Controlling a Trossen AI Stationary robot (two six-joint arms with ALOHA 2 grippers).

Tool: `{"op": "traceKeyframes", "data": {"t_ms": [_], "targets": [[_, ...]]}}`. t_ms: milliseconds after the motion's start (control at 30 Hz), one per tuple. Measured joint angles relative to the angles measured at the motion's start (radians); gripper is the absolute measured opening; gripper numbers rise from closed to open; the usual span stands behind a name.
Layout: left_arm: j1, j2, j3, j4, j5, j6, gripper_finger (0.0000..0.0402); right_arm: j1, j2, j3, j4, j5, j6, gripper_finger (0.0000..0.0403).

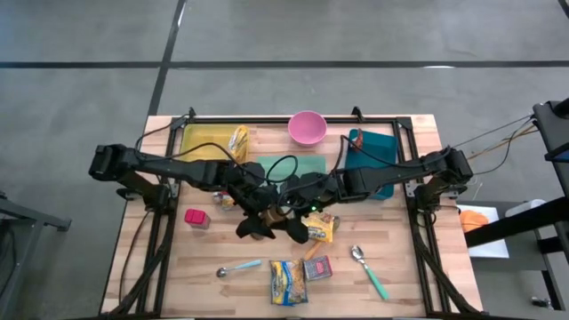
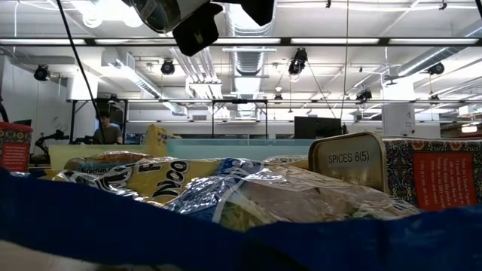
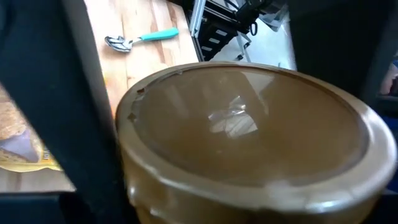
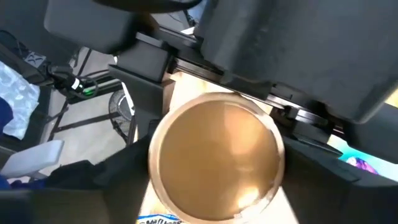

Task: Pick & Place Food Item
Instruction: Put the gold seasoning bottle into the blue bin

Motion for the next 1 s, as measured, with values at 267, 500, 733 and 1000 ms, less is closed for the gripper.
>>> {"op": "traceKeyframes", "data": {"t_ms": [267,500,733,1000], "targets": [[0.000,0.000,0.000,0.000,0.005,-0.003,0.0268,0.000,0.000,0.000,0.002,-0.001,0.003,0.0270],[0.000,-0.001,0.000,-0.006,0.009,-0.004,0.0268,0.000,0.000,-0.001,0.004,-0.001,0.003,0.0270],[0.000,-0.001,0.000,-0.009,0.004,-0.015,0.0303,0.006,0.000,-0.001,0.000,0.003,0.002,0.0270],[-0.002,-0.003,0.000,-0.007,-0.011,-0.023,0.0352,0.016,-0.006,-0.001,-0.008,0.008,0.009,0.0270]]}}
